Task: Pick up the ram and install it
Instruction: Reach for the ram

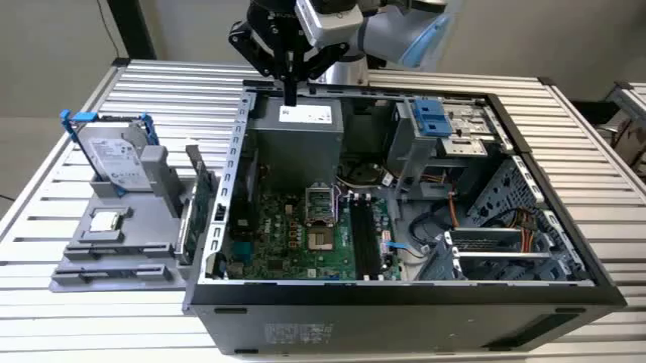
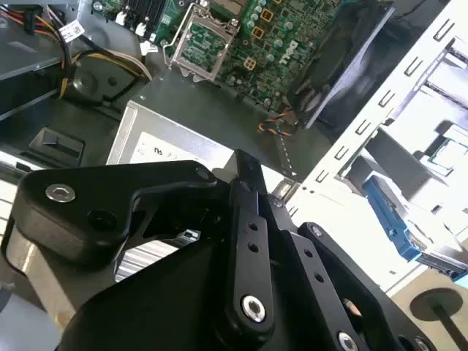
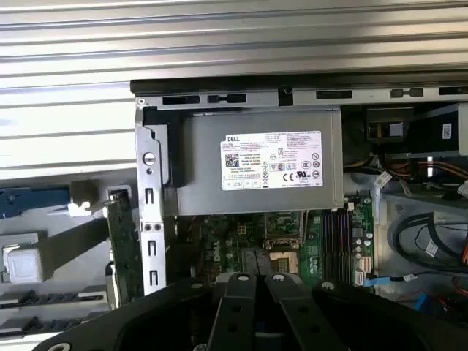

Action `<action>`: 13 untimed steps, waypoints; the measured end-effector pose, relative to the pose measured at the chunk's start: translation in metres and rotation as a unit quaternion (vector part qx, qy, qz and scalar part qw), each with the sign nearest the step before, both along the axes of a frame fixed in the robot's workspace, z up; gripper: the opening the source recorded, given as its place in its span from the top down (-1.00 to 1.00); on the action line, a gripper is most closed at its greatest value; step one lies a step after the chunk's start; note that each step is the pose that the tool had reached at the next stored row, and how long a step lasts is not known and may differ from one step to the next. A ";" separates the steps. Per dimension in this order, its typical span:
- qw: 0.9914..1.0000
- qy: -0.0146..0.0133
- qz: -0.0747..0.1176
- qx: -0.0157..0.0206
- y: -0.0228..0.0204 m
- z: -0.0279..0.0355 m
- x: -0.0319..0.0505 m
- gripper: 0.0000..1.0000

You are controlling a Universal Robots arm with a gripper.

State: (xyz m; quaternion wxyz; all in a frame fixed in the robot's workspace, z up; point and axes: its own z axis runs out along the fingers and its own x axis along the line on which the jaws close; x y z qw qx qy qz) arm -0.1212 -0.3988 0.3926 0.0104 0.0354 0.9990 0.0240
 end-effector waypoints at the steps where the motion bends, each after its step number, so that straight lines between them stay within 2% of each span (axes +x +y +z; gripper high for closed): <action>1: 1.000 0.000 0.000 0.000 0.0000 0.0000 0.0000 1.00; 13: 1.000 0.000 0.000 0.000 0.0004 0.0000 -0.0036 1.00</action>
